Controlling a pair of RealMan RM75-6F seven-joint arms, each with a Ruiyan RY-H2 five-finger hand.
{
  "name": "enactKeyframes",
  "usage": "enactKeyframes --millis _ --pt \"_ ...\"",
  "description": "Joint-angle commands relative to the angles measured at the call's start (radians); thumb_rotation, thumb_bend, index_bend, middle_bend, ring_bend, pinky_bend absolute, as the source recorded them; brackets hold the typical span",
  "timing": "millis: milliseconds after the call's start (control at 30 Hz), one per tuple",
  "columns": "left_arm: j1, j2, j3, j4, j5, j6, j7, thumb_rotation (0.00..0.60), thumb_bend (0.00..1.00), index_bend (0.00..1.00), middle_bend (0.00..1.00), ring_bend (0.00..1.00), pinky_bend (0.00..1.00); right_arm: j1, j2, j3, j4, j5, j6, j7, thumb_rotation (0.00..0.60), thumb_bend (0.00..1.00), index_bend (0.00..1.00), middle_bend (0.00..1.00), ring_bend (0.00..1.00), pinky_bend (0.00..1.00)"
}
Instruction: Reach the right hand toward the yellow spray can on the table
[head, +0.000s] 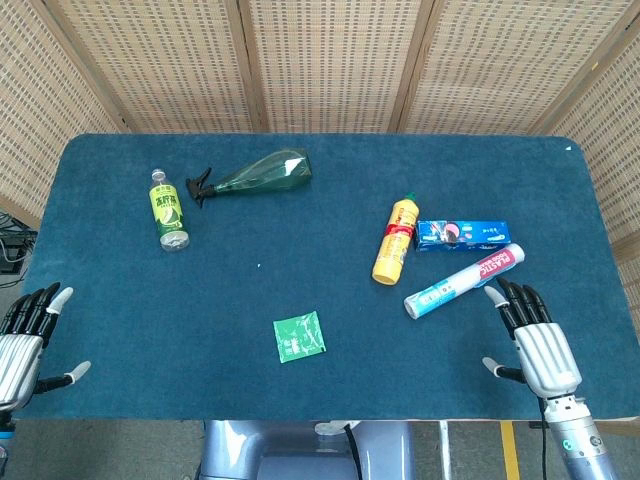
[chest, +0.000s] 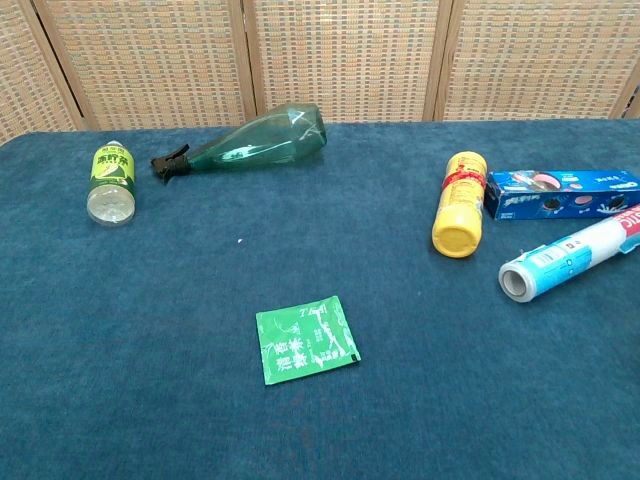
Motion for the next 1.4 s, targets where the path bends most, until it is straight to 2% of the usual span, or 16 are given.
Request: enactKeyframes --millis 33,767,867,933,967,1000,1033,1067,1100,1167,1233,1300,1400 --pt "0.000 0.000 0.001 0.000 0.001 0.001 0.000 0.521 0.17 0.00 0.00 0.00 0.06 0.001 0.000 0.002 0.002 0.004 -0.003 0.005 0.600 0.06 0.00 0.00 0.00 0.00" --pt "0.003 0.003 0.003 -0.002 0.015 0.017 -0.009 0.535 0.16 0.00 0.00 0.00 0.06 0.007 -0.002 -0.009 0.006 -0.012 -0.015 0.026 0.600 0.06 0.00 0.00 0.00 0.00" --pt "0.006 -0.001 -0.003 0.002 0.024 0.035 -0.015 0.564 0.16 0.00 0.00 0.00 0.06 0.007 -0.003 -0.010 0.006 -0.016 -0.015 0.028 0.600 0.06 0.00 0.00 0.00 0.00" --pt "0.015 -0.015 -0.018 0.005 0.025 0.073 -0.020 0.596 0.17 0.00 0.00 0.04 0.15 0.008 -0.006 -0.009 0.008 -0.019 -0.013 0.029 0.600 0.06 0.00 0.00 0.00 0.00" --pt "0.019 -0.026 -0.027 0.011 0.029 0.094 -0.025 0.600 0.18 0.00 0.03 0.09 0.22 0.009 -0.008 -0.008 0.009 -0.020 -0.011 0.029 0.600 0.06 0.00 0.00 0.00 0.00" --pt "0.023 -0.038 -0.037 0.017 0.032 0.117 -0.031 0.600 0.19 0.00 0.13 0.21 0.35 0.010 -0.010 -0.007 0.011 -0.022 -0.011 0.028 0.600 0.06 0.00 0.00 0.00 0.00" --pt "0.026 -0.050 -0.045 0.025 0.035 0.135 -0.035 0.600 0.20 0.00 0.22 0.31 0.44 0.012 -0.013 -0.005 0.013 -0.022 -0.010 0.026 0.600 0.06 0.00 0.00 0.00 0.00" --pt "0.028 -0.057 -0.050 0.031 0.037 0.148 -0.037 0.600 0.22 0.00 0.38 0.46 0.56 0.013 -0.016 -0.002 0.015 -0.022 -0.009 0.023 0.600 0.07 0.00 0.01 0.00 0.00" --pt "0.032 -0.071 -0.060 0.041 0.049 0.177 -0.041 0.600 0.26 0.00 0.53 0.56 0.64 0.018 -0.028 0.007 0.019 -0.024 -0.005 0.013 0.600 0.07 0.00 0.05 0.02 0.03" --pt "0.035 -0.091 -0.069 0.058 0.062 0.204 -0.048 0.600 0.37 0.00 0.69 0.69 0.73 0.027 -0.054 0.020 0.031 -0.028 0.001 0.003 0.600 0.09 0.00 0.19 0.12 0.13" --pt "0.036 -0.099 -0.070 0.067 0.068 0.211 -0.055 0.600 0.50 0.00 0.78 0.76 0.78 0.039 -0.076 0.028 0.042 -0.030 -0.005 -0.007 0.600 0.13 0.00 0.41 0.35 0.30" --pt "0.035 -0.096 -0.066 0.067 0.064 0.201 -0.056 0.600 0.55 0.00 0.79 0.77 0.79 0.072 -0.097 0.030 0.039 -0.030 -0.060 -0.054 0.600 0.18 0.00 0.56 0.51 0.41" --pt "0.033 -0.091 -0.066 0.067 0.057 0.191 -0.055 0.600 0.57 0.00 0.79 0.78 0.79 0.115 -0.116 0.030 0.007 -0.019 -0.142 -0.147 0.600 0.31 0.00 0.67 0.62 0.48"
